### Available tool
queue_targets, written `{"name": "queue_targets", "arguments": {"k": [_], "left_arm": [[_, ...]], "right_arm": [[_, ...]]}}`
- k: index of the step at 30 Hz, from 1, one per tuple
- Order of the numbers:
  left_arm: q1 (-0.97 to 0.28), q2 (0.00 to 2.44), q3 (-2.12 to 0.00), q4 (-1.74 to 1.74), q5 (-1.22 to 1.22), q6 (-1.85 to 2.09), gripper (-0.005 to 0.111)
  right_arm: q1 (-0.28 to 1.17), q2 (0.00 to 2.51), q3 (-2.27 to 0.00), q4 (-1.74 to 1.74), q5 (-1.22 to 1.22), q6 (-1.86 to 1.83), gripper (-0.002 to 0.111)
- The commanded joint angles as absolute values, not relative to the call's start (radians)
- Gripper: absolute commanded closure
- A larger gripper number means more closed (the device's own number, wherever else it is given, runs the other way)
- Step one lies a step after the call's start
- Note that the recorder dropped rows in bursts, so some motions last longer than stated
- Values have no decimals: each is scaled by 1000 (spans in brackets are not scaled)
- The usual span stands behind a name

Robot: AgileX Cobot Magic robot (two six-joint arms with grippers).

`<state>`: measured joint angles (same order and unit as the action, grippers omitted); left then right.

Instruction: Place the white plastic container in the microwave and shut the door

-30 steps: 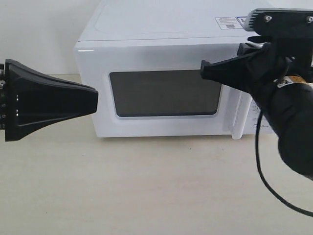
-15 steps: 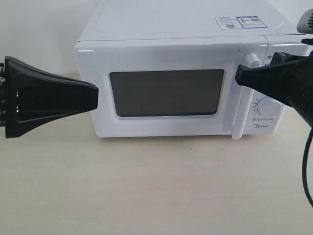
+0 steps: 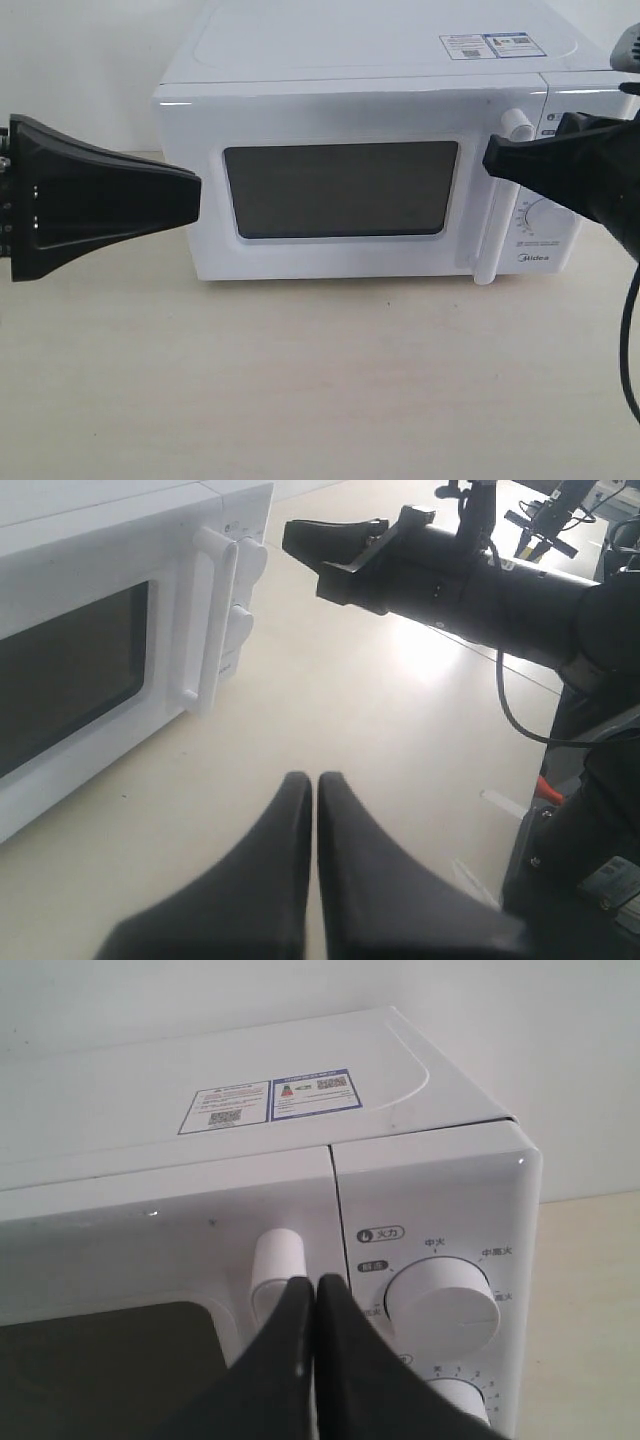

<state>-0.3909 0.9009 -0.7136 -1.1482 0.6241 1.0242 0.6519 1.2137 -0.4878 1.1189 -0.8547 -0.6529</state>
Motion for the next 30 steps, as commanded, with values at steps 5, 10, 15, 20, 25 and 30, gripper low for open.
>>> {"name": "queue_targets", "arguments": {"k": [5,10,15,20,25,30], "left_arm": [[-393,898,-709,-1163,603,1024,103],[-391,850,-709,-1159,594,1028,103],[-344,706,-707,-1092,581,1006,103],[-255,515,-646,-1065,472,875,103],[-155,310,-505,-1065,338,761,103],[-72,145,-378,-1065,308,770,103]], "right_arm": [[649,1208,-487,1121,-855,-662,108],[649,1208,-487,1121,-855,-660,108],[649,1208,-487,1121,-855,-660,108],[649,1208,-487,1121,-855,-660,108],[649,1208,-487,1121,-855,-660,108],[649,1208,-487,1121,-855,-658,108]]}}
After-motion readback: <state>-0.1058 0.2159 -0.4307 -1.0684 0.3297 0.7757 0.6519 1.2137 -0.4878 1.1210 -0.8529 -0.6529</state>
